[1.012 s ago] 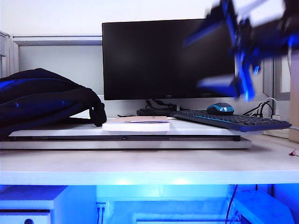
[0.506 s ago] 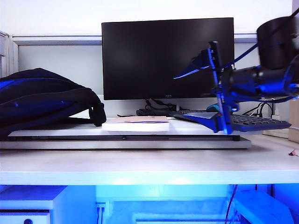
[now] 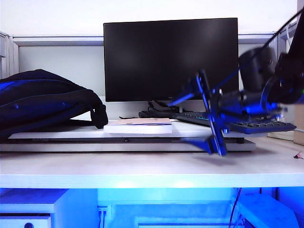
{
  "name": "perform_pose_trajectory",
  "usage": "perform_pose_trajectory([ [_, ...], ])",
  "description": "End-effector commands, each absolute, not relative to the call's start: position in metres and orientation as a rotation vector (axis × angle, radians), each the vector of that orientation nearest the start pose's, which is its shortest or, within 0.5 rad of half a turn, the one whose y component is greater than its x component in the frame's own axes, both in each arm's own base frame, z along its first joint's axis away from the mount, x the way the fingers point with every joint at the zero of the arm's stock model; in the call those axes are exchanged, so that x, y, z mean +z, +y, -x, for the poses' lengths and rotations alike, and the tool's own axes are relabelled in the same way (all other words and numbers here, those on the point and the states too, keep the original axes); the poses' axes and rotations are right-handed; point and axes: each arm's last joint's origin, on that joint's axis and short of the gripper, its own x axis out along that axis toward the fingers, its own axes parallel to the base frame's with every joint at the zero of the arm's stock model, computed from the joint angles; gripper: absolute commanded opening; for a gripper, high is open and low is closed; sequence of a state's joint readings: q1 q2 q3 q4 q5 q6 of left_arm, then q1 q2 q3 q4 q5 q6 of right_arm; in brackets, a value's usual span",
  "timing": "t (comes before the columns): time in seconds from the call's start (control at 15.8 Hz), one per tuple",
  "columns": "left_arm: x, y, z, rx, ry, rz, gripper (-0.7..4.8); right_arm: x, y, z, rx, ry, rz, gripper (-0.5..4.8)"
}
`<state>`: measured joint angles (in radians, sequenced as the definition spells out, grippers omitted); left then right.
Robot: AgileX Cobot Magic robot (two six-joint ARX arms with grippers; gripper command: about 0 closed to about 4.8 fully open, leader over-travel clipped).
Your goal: Pick up the book on the desk and put it into the open backpack.
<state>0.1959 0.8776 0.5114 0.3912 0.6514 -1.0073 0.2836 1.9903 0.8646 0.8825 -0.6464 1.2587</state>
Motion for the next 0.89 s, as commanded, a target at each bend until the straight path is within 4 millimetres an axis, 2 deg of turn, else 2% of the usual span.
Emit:
perform_pose_trajectory([
  [0.06,0.277,0.021,-0.195,-0.433,0.203,0.968,4.79,0.121,0.126,-0.365,0.647,0.791,-1.194,4.79],
  [0.51,0.269,0.022,-0.204,-0.435,0.242,0.980,4.79,0.132,0.140,-0.387,0.671,0.773,-1.185,4.79],
  [0.89,0.269,0.022,-0.204,-0.436,0.238,0.975,4.79,0.122,0.162,-0.398,0.672,0.821,-1.177,4.79],
])
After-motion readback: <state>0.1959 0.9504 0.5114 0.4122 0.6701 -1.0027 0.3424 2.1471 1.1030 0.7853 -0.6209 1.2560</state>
